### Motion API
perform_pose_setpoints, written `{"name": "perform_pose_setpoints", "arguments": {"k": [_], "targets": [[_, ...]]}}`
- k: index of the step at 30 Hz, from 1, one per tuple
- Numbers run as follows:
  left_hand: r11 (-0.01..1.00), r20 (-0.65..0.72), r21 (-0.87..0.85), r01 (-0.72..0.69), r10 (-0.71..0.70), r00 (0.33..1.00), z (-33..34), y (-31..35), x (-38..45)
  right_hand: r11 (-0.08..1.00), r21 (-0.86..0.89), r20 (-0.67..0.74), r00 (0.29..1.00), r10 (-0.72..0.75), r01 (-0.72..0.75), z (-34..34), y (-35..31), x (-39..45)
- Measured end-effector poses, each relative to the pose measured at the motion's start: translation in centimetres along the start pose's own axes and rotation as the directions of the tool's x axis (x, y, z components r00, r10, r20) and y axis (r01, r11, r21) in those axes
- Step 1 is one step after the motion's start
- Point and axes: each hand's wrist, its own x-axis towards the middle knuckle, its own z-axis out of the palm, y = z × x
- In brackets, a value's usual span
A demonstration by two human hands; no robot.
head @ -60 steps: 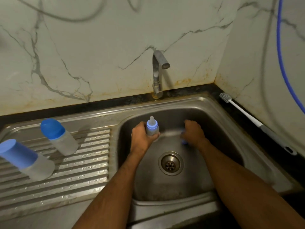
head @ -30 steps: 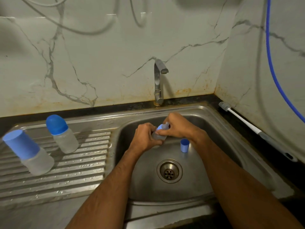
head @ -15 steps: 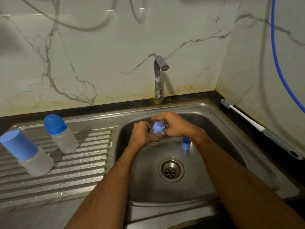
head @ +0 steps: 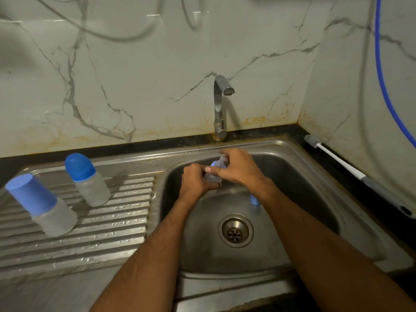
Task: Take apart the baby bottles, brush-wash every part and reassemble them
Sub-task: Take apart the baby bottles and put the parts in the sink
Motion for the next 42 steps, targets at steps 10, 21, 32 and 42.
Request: {"name": "perform_pose_setpoints", "arguments": {"k": [10,21,32,42], "targets": [[1.000,0.120,-0.006,-0.011,0.012,0.993,0.4,-0.2,0.4,0.994,-0.069,0.030,0.996,-0.088,0.090,1.1,1.1,0.4],[0.967,0.172,0.148,0.208,-0.232,0.957,1.3,-1.5,0.0,0.992,0.099,0.027,0.997,-0.078,0.075,1.2,2.4,0.2],[0.866,0.174,0.327,0.377,-0.448,0.877,1.7,-3.3,0.2,0.977,0.210,-0.055,0.998,0.040,-0.027,0.6,3.6,0.5],[0.861,0.160,0.286,0.421,-0.476,0.864,2.6,-3.3,0.1,0.976,0.218,-0.059,0.998,0.033,-0.020,0.7,4.3,0.8]]}}
